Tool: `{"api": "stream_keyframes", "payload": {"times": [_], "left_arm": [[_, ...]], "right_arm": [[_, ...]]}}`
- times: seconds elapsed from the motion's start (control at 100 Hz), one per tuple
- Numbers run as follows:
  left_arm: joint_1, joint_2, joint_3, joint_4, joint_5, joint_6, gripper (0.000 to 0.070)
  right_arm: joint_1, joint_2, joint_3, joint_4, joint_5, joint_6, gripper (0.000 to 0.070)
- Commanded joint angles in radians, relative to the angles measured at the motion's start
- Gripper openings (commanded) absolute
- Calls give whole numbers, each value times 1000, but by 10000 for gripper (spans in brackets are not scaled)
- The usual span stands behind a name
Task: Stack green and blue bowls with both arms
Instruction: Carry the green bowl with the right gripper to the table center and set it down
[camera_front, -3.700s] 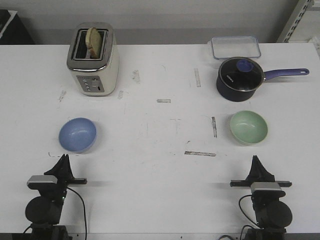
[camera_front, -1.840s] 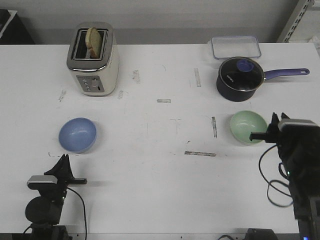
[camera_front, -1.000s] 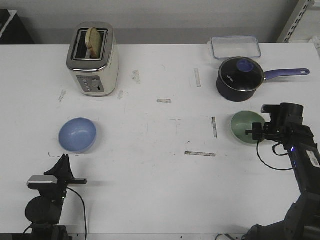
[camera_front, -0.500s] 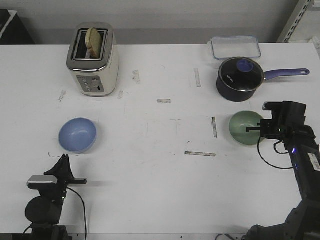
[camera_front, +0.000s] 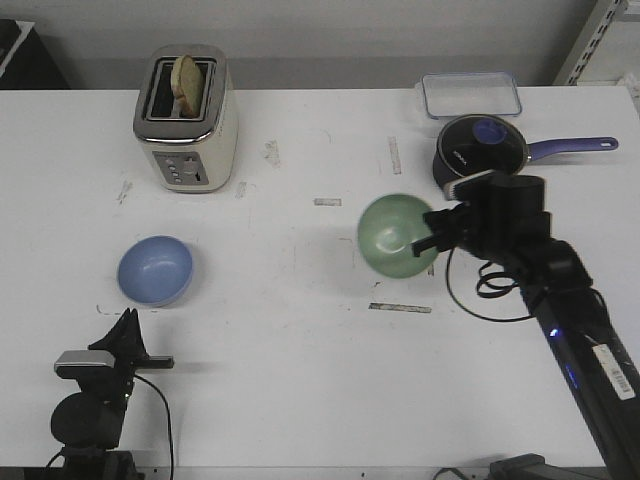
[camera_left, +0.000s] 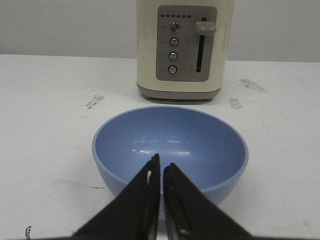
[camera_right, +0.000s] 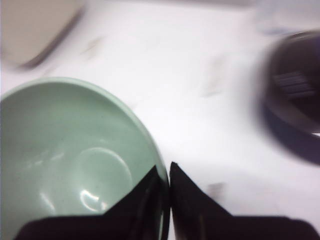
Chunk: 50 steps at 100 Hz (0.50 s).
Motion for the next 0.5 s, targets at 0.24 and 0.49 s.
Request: {"api": "stream_keyframes", "payload": {"times": [0.24,0.49], "left_arm": [[0,-1,-21,12,2,-6,2],[0,-1,-21,12,1,-6,2]], "right_arm": [[336,174,8,-6,10,8,0],[389,345,8,27,63,-24,0]]}}
